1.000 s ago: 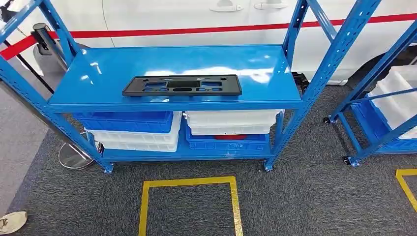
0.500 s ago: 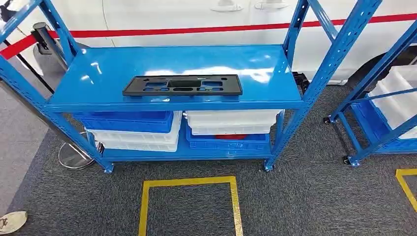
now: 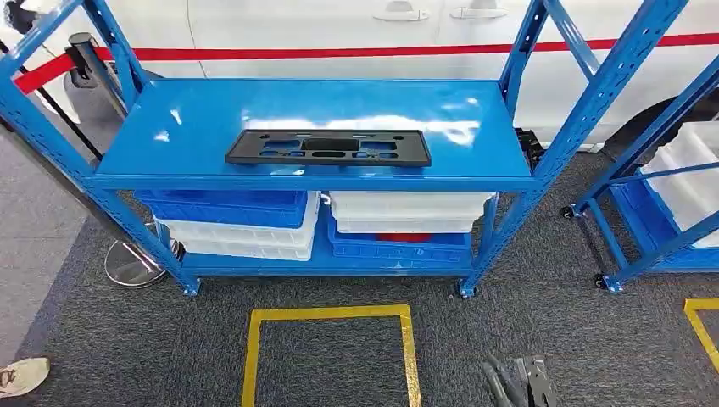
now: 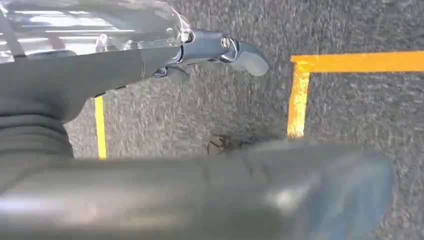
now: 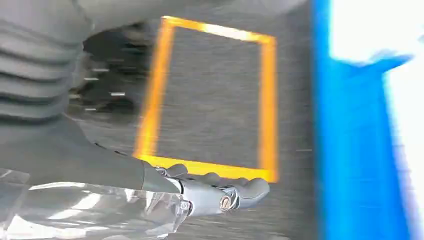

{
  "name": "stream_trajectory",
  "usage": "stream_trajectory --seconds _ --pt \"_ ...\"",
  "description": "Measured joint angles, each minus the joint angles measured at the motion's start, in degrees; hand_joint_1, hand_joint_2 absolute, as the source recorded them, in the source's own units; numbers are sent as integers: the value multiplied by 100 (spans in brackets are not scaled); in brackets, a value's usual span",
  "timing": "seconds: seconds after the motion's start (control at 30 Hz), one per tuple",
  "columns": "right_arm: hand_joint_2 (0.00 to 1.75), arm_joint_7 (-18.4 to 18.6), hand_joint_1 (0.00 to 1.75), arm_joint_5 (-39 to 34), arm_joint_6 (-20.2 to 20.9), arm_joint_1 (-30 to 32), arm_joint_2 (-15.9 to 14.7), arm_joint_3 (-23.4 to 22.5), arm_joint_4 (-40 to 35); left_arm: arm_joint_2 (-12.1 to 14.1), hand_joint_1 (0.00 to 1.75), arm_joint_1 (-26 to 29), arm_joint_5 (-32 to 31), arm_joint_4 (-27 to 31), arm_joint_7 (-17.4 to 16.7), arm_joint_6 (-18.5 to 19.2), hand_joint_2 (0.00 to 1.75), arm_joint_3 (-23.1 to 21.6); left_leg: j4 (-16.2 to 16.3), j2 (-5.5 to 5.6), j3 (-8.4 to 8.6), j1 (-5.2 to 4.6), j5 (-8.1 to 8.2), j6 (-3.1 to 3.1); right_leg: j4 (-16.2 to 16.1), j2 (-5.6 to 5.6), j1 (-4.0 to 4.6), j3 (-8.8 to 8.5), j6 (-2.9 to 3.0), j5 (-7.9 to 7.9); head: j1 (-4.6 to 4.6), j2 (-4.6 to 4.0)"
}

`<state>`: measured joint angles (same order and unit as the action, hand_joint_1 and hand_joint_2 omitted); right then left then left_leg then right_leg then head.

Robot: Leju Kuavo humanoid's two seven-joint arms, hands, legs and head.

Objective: Take the parts from the cabinet and place them on the table.

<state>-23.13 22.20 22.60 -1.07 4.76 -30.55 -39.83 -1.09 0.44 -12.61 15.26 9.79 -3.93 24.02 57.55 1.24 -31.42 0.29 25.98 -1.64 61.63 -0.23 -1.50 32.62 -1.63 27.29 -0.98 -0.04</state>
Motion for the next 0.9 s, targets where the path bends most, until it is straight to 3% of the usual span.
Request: stream_trajectory --seconds 0.03,0.13,0.2,0.23,0.27,0.33,0.37,0.4,0.43,0.5,0.53,0.57,0.6,0.7,0.73,0.8,0.83,0.87,0.9 --pt "0 -54 0 -102 78 -16 17 58 -225 -4 0 -4 -4 -2 4 -4 0 22 24 5 -19 -9 21 35 -276 35 1 -139 14 42 2 0" --pt "0 -173 0 -317 273 -39 92 199 -789 -4 0 -33 -24 -15 22 -17 0 83 45 14 -58 -28 16 115 -299 32 66 -85 84 12 -4 0" --pt "0 -256 0 -470 406 -51 173 315 -1209 -5 0 -33 -59 -20 44 -31 0 138 50 19 -64 -22 33 192 -363 12 15 -89 183 -40 -2 0" --pt "0 -308 0 -543 476 -57 212 373 -1433 -15 0 -33 -66 -24 57 -37 0 160 186 -18 -118 -8 148 222 -375 4 13 -93 212 -50 -6 0" --pt "0 -336 0 -605 533 -57 230 413 -1613 -15 0 -45 -74 -35 61 -42 0 171 509 -41 -261 0 359 245 -374 -7 13 -88 246 -49 -28 0" --pt "0 -426 0 -764 664 -55 278 498 -2045 -15 0 -52 -85 -44 68 -61 0 216 1480 -62 -712 30 796 296 -371 -37 28 -78 253 -47 -24 0" --pt "0 -450 0 -830 726 -54 304 540 -2231 -15 0 -50 -101 -50 70 -66 0 243 1823 -69 -877 35 879 313 -364 -46 29 -76 253 -47 -24 0" --pt "0 -496 0 -902 795 -53 332 590 -2426 -15 0 -47 -114 -59 74 -68 0 267 1875 -76 -910 43 816 325 -361 -47 24 -78 251 -45 -24 0" --pt "0 -529 0 -968 855 -54 357 638 -2601 -15 0 -47 -118 -66 77 -68 0 282 1645 -83 -808 52 624 328 -358 -48 19 -84 247 -42 -24 0" --pt "0 -618 0 -1121 994 -57 417 749 -3032 -13 0 -57 -144 -68 94 -70 0 324 656 -100 -336 77 85 327 -334 -47 3 -109 203 -14 -24 0" --pt "0 -645 0 -1187 1053 -61 440 802 -3211 -13 0 -63 -162 -68 101 -70 0 346 219 -122 -146 90 -19 318 -318 -49 6 -114 168 7 -24 0" --pt "0 -688 0 -1260 1122 -67 451 863 -3420 -15 0 -79 -179 -83 107 -70 0 365 106 -119 -98 33 76 294 -286 -46 40 -94 132 23 -28 0" --pt "0 -737 0 -1338 1204 -66 477 925 -3624 -15 0 -90 -188 -87 116 -70 0 392 138 -104 -111 39 61 216 -302 -49 42 -77 90 4 -15 0" --pt "0 -846 0 -1558 1416 -73 534 1088 -4192 -15 0 -84 -212 -98 131 -72 0 448 96 -100 -118 33 28 88 -329 -55 23 -88 -11 -3 -22 0" --pt "0 -896 0 -1652 1506 -73 551 1152 -4439 -22 0 -86 -245 -101 144 -72 0 468 70 -100 -109 48 6 51 -228 -40 12 -56 -30 81 -13 0" --pt "0 -972 0 -1813 1660 -91 590 1267 -4848 -24 0 -105 -271 -105 170 -72 0 518 66 -101 -120 40 2 -10 435 -33 26 264 -26 493 -13 0" --pt "0 -1023 0 -1890 1742 -82 606 1329 -5055 -24 0 -118 -293 -111 177 -72 0 551 67 -98 -123 25 5 -27 952 -26 29 513 -30 717 -15 0" --pt "0 -1055 0 -1970 1816 -81 625 1368 -5231 -24 0 -119 -306 -118 183 -72 0 577 69 -92 -124 7 7 -35 1346 -17 29 717 -26 836 -15 0" --pt "0 -1082 0 -2039 1888 -79 645 1412 -5387 -26 0 -117 -308 -125 186 -72 0 599 70 -87 -116 -12 10 -40 1482 -13 31 802 -13 802 -15 0"
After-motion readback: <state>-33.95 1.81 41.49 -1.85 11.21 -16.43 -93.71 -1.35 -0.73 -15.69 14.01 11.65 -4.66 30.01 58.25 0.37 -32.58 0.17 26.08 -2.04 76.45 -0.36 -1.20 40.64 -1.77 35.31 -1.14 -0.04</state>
